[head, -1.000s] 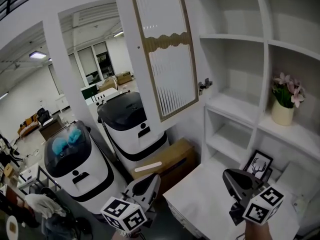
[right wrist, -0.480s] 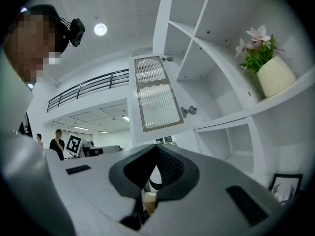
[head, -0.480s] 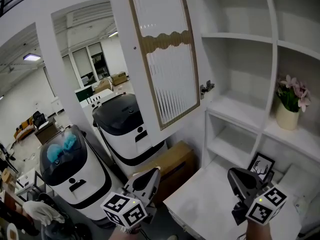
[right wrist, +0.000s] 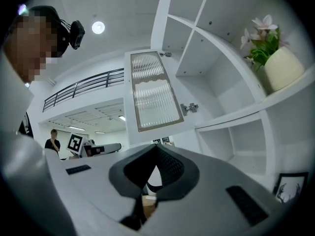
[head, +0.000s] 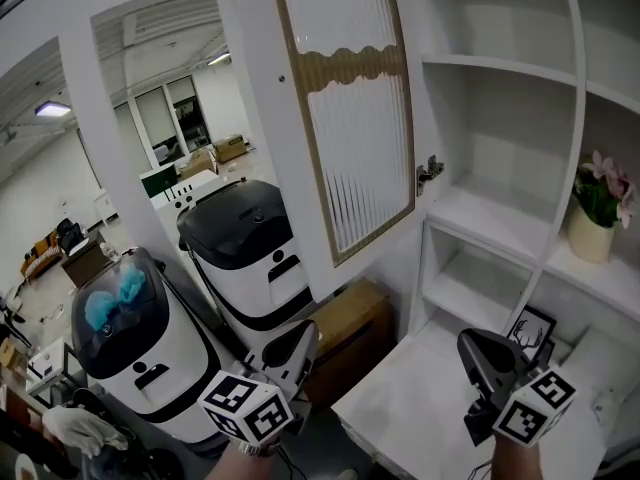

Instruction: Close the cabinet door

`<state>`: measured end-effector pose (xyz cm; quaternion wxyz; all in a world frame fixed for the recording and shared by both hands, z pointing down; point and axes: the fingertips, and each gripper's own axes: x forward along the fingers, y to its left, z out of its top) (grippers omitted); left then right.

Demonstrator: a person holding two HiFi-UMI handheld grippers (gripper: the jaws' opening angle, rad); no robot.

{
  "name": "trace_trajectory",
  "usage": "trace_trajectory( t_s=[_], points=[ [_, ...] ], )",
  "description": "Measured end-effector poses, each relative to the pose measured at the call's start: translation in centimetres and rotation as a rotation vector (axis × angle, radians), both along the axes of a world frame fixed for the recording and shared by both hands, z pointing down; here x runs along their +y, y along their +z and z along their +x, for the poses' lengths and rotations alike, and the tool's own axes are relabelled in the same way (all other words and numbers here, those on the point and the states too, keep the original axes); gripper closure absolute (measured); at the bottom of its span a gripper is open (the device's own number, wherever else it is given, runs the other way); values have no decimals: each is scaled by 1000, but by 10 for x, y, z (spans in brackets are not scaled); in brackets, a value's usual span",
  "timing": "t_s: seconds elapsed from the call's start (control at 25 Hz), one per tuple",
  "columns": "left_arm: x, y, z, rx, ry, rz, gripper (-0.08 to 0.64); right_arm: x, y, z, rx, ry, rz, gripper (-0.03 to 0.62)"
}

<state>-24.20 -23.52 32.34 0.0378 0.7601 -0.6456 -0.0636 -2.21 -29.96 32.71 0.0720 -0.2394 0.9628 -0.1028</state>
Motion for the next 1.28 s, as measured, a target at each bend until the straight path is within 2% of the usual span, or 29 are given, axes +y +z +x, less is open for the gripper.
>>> trace_trajectory(
  t_s=[0.32, 0.4, 0.68, 1.16, 1.28],
  points=[
    [-17, -8, -15, -2, 36, 22, 547, -5, -2, -9, 1, 42, -1, 588],
    [-21, -11, -19, 2, 47, 29, 492, -6, -2, -11, -1, 54, -1, 588],
    [-35, -14, -24, 0, 84, 40, 410, -8, -2, -16, -3, 85, 0, 589],
    [-55, -18, -16, -14, 188, 50, 405, -10, -4, -17, 1, 140, 5, 589],
    [-57, -19, -13, -16, 204, 57, 425, -11, -4, -16, 2, 154, 6, 588]
  ],
)
